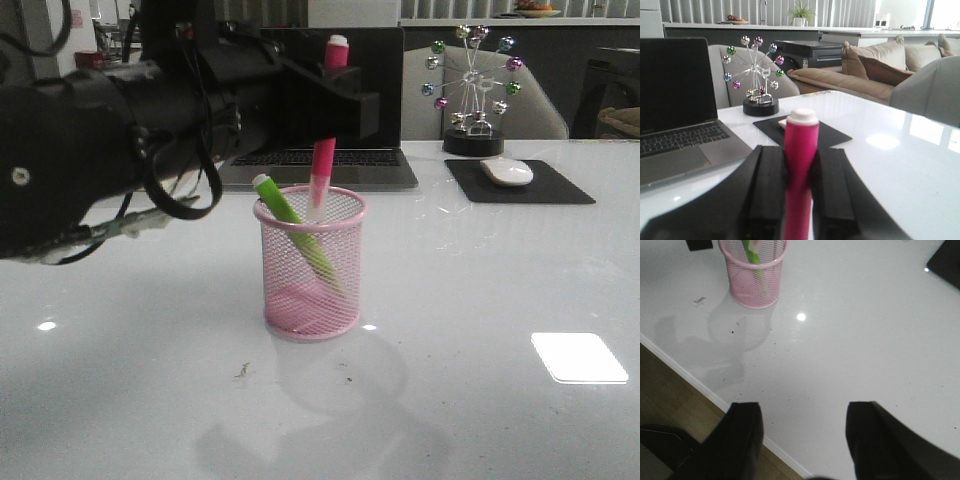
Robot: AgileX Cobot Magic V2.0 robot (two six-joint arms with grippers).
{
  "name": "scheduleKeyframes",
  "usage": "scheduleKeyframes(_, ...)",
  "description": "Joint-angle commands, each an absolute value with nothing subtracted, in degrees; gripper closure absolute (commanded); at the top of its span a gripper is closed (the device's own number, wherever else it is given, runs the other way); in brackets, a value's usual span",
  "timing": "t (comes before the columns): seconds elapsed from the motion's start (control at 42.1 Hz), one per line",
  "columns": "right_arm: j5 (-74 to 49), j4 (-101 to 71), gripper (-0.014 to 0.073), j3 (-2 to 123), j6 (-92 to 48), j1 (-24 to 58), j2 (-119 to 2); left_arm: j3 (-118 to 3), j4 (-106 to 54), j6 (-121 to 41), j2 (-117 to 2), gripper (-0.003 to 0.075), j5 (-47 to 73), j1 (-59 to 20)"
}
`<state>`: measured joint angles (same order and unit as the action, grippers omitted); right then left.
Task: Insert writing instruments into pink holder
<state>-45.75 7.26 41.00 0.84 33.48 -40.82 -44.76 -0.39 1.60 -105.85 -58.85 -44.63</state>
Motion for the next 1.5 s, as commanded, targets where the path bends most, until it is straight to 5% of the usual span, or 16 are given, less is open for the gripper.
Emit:
scheduleKeyframes(0.0,-42.5,8.3,0.0108,42.4,0.5,33.2,-40.4,-46.2,-0.6,1.8,-105.0,0.0601,-65.2,-45.1)
scheduleKeyframes(0.309,-42.5,8.3,0.0108,42.4,0.5,33.2,-40.4,-46.2,-0.6,1.8,-105.3,0.0292,-64.6,-45.1)
scheduleKeyframes(0.499,-42.5,8.3,0.0108,42.4,0.5,33.2,-40.4,-46.9,0.0,1.8,-100.5,0.0296,-58.2,-45.1)
scheduleKeyframes(0.975,-42.5,8.3,0.0108,42.4,0.5,33.2,-40.4,-55.5,0.0,-4.0,-72.6,0.0297,13.5,-45.0)
scheduleKeyframes(1.474,-42.5,8.3,0.0108,42.4,0.5,33.2,-40.4,-53.1,-0.7,-3.8,-54.7,0.0297,34.8,-45.0)
